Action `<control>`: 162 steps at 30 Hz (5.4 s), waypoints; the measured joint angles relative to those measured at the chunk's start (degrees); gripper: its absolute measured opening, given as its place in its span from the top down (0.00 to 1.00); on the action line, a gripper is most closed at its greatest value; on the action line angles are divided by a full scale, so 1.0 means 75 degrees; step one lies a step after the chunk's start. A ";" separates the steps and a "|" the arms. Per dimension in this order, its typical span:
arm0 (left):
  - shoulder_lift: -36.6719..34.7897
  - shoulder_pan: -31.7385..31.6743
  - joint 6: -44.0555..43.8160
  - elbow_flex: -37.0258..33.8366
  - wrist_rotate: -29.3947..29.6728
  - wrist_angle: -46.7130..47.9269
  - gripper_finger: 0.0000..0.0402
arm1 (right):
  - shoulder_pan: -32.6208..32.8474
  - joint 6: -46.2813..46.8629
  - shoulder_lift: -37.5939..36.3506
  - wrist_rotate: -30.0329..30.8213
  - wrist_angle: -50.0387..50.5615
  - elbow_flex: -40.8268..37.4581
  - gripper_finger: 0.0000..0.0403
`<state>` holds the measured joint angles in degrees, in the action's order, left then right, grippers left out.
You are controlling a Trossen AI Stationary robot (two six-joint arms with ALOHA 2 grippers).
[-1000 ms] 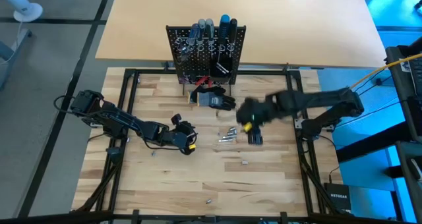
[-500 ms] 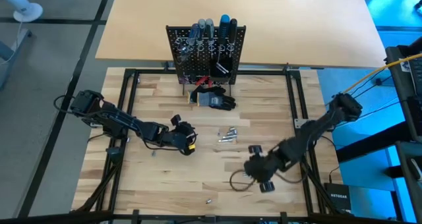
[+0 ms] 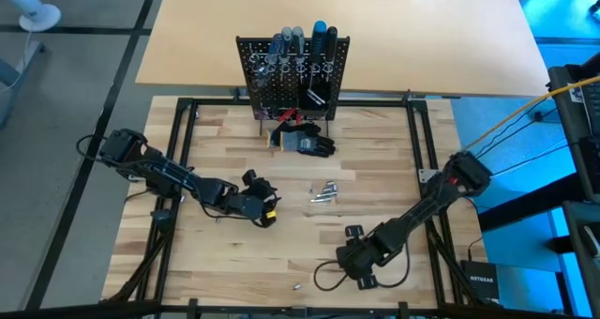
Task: Hang tools onto peg board
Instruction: Put the socket into the pegboard bin, then put the extension bar into the pegboard bin
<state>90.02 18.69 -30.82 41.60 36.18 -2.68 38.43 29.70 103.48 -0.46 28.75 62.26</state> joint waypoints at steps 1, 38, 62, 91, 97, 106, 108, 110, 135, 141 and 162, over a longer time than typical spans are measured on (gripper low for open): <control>0.0000 0.0025 -0.0058 0.0000 0.0000 0.0007 0.67 | 0.0035 0.0046 0.0134 -0.0127 -0.0083 0.0000 0.55; 0.0000 0.0404 -0.0837 0.0001 0.0012 0.0042 0.67 | -0.0817 -0.0688 -0.0195 0.1002 0.1945 0.1154 0.83; 0.0000 0.0340 0.0545 0.0001 0.0003 0.0032 0.67 | -0.5461 -0.5882 -0.1644 0.3774 0.1492 0.4951 0.82; 0.0000 0.0244 0.0571 0.0002 0.0003 0.0036 0.67 | -0.7727 -0.4385 -0.1404 0.2307 0.1629 0.4986 0.55; 0.0000 0.0244 0.0569 0.0001 0.0003 0.0036 0.67 | -0.7638 -0.4375 -0.1579 0.2117 0.1785 0.4986 0.45; 0.0000 0.0244 0.0569 0.0000 0.0003 0.0042 0.67 | -0.6670 -0.4317 -0.2156 0.1918 0.2721 0.4994 0.44; 0.0000 0.0244 0.0568 0.0000 0.0003 0.0042 0.67 | -0.6314 -0.4133 -0.2253 0.1920 0.2952 0.4998 0.44; 0.0000 0.0244 0.0568 0.0000 0.0003 0.0041 0.67 | -0.5921 -0.3957 -0.2285 0.1920 0.3226 0.4998 0.44; 0.0000 0.0276 0.0537 0.0000 0.0002 0.0045 0.67 | -0.2456 -0.2730 -0.2130 0.2054 0.2378 0.2353 0.44; 0.0000 0.0276 0.0536 0.0000 0.0003 0.0039 0.67 | -0.2470 -0.2534 -0.2130 0.1699 0.1742 0.1325 0.44; 0.0000 0.0252 0.0562 0.0000 0.0003 0.0039 0.67 | -0.3100 -0.3021 -0.0117 0.1476 0.0915 0.0968 0.44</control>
<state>90.02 20.58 -26.61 41.60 36.21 -2.39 15.18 7.04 102.60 10.61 35.62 69.52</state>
